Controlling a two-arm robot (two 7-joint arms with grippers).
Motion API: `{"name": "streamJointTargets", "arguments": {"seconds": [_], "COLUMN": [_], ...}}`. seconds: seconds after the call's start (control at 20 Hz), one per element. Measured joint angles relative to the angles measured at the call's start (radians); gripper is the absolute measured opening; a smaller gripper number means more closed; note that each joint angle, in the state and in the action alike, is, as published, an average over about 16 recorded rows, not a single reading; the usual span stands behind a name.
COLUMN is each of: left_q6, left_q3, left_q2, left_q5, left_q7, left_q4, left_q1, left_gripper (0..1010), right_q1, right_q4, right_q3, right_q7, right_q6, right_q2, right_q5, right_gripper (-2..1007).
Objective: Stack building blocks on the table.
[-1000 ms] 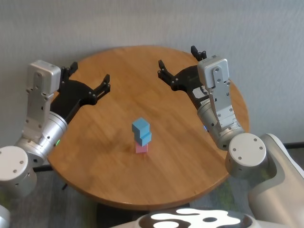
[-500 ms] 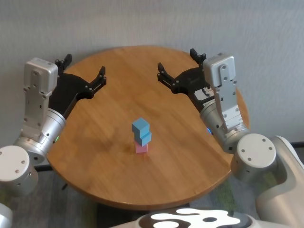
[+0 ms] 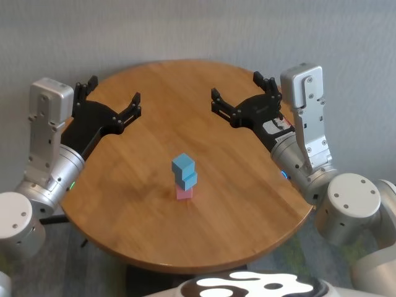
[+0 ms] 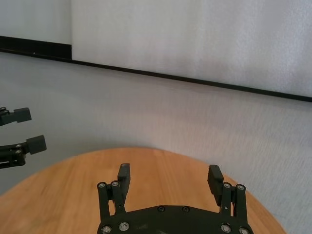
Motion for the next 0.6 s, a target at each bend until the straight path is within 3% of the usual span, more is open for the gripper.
{"name": "streamJointTargets", "arguments": {"seconds": [0.25, 0.6], "left_q6": [0.010, 0.009], "left_q3": [-0.009, -0.020], "left_q2": [0.001, -0.005], "left_q5": [-0.007, -0.007], "left_q7": [-0.028, -0.058], "left_q4": [-0.004, -0.001], "left_q1": [0.004, 0.003], "left_gripper": [1000, 1000], "right_q1": [-0.012, -0.023], "right_q4": [-0.031, -0.056], "right_q3": [0.005, 0.004], "right_q7": [0.030, 0.057], "right_q6": [0.034, 0.045], "right_q2": [0.018, 0.048], "right_q5": [0.046, 0.095], "right_gripper": [1005, 1005]}}
